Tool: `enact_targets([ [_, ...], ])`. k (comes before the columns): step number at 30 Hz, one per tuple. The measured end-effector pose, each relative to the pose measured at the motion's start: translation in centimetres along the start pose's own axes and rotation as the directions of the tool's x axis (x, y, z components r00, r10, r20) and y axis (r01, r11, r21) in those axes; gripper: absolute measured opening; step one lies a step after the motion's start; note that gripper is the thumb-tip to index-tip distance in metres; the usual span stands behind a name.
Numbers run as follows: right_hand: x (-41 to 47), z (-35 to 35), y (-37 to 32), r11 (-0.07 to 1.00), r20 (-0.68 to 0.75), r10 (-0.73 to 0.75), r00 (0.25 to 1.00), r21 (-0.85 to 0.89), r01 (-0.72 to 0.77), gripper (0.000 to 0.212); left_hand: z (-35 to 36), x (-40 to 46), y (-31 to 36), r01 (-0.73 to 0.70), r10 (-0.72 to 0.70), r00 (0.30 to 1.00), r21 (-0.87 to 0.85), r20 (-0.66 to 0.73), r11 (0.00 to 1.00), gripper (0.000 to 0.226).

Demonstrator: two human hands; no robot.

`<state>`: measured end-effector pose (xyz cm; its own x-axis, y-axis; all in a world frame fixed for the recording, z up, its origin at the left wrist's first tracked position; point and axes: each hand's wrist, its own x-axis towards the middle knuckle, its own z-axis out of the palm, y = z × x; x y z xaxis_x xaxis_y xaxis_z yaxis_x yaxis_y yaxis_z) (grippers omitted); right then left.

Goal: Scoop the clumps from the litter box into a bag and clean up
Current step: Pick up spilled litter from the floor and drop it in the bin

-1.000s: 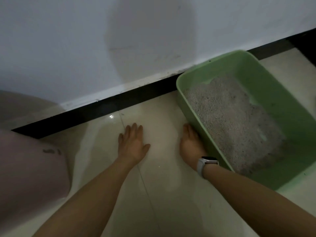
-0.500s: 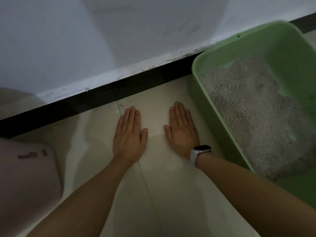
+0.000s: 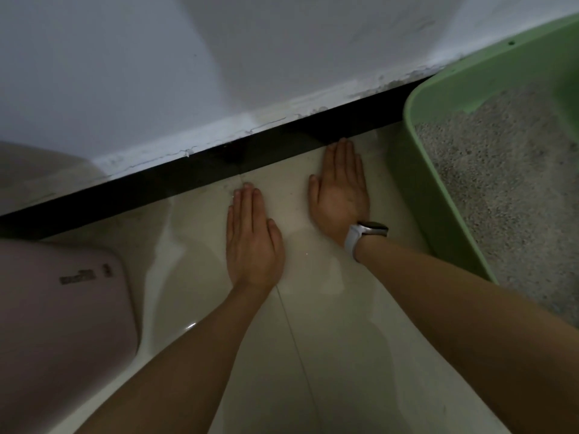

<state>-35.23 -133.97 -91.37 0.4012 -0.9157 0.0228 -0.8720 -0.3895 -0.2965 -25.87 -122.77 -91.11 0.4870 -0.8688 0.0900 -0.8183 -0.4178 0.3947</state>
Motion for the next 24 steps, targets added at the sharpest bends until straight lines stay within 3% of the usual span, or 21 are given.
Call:
enact_targets([
  [5,-0.8,0.3,0.0,0.976,-0.022,-0.216,0.976,-0.027,0.216,0.054,0.3,0.2,-0.3,0.047,-0.047,0.998,0.001,-0.035,0.999,0.052],
  [8,-1.1,0.2,-0.2,0.926,0.018,-0.376,0.926,-0.035,0.376,0.050,0.6,0.2,-0.4,0.036,-0.035,0.998,0.011,-0.047,0.999,0.049],
  [14,-1.5,-0.3,0.3,0.836,0.053,-0.548,0.835,0.063,0.545,0.044,0.3,0.2,-0.8,-0.021,0.021,1.000,-0.005,-0.014,1.000,0.048],
  [17,-2.9,-0.5,0.6,0.827,0.104,-0.561,0.821,0.122,0.549,0.043,0.2,0.3,-0.8,-0.040,0.040,0.999,0.021,0.009,0.999,0.049],
  [20,-5.3,-1.3,0.5,0.885,0.233,-0.448,0.863,0.250,0.392,0.050,0.1,0.2,-0.8,-0.038,0.037,0.999,0.027,0.034,0.999,0.050],
  [24,-7.7,-2.2,0.5,0.882,0.239,-0.443,0.864,0.289,0.372,0.043,-0.1,0.2,-0.7,-0.037,0.035,0.998,0.035,0.057,0.999,0.051],
])
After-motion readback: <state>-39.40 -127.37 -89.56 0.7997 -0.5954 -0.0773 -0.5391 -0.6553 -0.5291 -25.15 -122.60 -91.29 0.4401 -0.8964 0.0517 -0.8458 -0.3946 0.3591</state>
